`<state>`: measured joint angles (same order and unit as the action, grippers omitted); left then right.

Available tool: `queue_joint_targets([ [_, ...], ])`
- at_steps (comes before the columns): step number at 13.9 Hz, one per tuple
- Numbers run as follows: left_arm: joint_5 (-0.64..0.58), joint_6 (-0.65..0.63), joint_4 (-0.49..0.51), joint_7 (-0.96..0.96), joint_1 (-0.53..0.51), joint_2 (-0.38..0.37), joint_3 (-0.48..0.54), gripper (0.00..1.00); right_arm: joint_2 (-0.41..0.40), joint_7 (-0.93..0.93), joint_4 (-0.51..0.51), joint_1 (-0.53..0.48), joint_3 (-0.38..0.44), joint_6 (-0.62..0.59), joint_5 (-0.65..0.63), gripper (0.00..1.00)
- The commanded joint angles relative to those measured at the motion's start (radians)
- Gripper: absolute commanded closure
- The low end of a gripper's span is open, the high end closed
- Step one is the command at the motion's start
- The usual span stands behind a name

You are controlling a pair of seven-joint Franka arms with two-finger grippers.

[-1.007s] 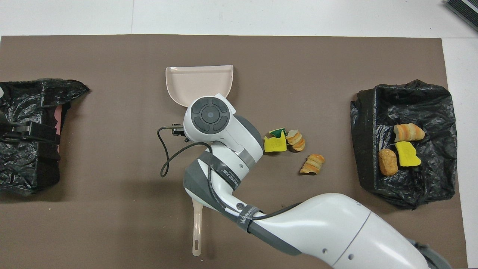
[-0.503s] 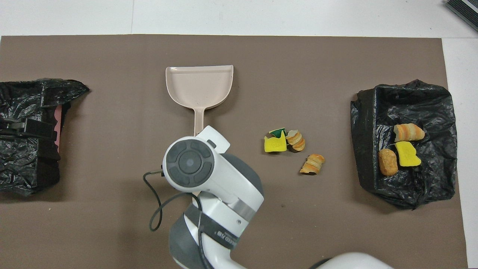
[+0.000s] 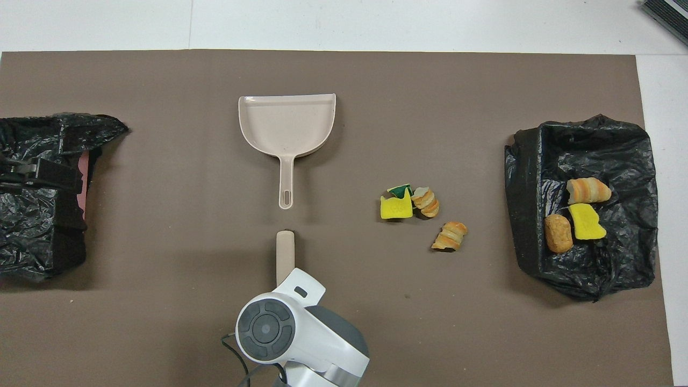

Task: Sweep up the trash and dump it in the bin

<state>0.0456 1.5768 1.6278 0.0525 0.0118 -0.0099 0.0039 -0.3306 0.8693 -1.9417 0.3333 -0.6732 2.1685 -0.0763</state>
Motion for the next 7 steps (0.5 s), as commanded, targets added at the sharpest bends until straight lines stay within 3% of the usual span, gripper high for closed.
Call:
queue_joint_targets([
  [1, -0.013, -0.021, -0.003, 0.013, 0.004, -0.004, 0.005, 0.00, 0.054, 0.017, -0.080, -0.022, -0.023, 0.039, 0.030, 0.07],
  [2, -0.013, -0.018, -0.002, 0.013, 0.004, -0.004, 0.005, 0.00, 0.054, 0.013, -0.083, -0.022, -0.025, 0.050, 0.030, 0.14],
  [6, -0.015, -0.003, 0.004, 0.038, 0.040, 0.002, 0.004, 0.00, 0.059, 0.022, -0.105, -0.022, -0.028, 0.076, 0.030, 0.88],
  [7, -0.015, 0.023, 0.015, 0.041, 0.068, 0.008, 0.004, 0.00, 0.058, 0.023, -0.097, -0.020, -0.028, 0.073, 0.030, 1.00],
])
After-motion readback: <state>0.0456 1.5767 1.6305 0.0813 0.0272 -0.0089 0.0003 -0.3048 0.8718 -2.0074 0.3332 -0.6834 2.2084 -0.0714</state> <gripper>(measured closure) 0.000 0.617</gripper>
